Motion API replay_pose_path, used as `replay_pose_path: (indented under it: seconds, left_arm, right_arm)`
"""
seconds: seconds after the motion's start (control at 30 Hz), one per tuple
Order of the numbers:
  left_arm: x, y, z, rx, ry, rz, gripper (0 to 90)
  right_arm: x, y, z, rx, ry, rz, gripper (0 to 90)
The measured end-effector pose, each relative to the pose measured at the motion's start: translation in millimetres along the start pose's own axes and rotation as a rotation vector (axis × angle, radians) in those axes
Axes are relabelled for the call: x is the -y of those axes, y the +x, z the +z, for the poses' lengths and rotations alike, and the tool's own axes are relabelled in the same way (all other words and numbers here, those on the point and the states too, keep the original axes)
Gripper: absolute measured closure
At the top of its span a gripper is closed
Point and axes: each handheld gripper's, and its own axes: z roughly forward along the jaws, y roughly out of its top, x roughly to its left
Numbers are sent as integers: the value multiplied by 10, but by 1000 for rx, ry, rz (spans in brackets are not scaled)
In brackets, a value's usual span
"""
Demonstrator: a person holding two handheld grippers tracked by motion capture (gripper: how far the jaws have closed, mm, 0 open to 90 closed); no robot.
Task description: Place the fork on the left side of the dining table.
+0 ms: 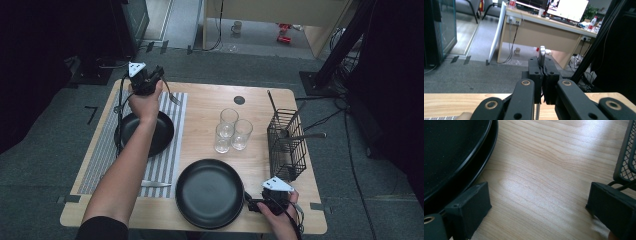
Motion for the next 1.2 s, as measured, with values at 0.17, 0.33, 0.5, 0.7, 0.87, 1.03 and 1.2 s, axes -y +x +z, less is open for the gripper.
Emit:
replay_pose_path:
  seconds: [0.17, 0.33, 0.5, 0.7, 0.87, 1.03, 1.2]
  left_arm:
    - [46, 53, 96, -8, 0, -38, 888]
    - [85, 95, 176, -26, -1, -40, 888]
    - [115, 159, 242, -52, -18, -54, 887]
    - [178, 232, 287, -67, 9, -41, 888]
    - [223, 228, 296, -61, 51, -7, 887]
    - [246, 278, 268, -47, 46, -14, 886]
    - [243, 362, 202, -35, 68, -52, 887]
  right_arm:
    - [0, 0, 0, 0, 0, 0, 46]
    - [0, 0, 0, 0, 0, 0, 46]
    - [0, 0, 0, 0, 0, 0, 46]
    - [0, 0, 0, 0, 0, 0, 46]
    - [0, 0, 0, 0, 0, 0, 46]
    - [1, 0, 1, 0, -1, 0, 46]
    - [0, 0, 1, 0, -1, 0, 46]
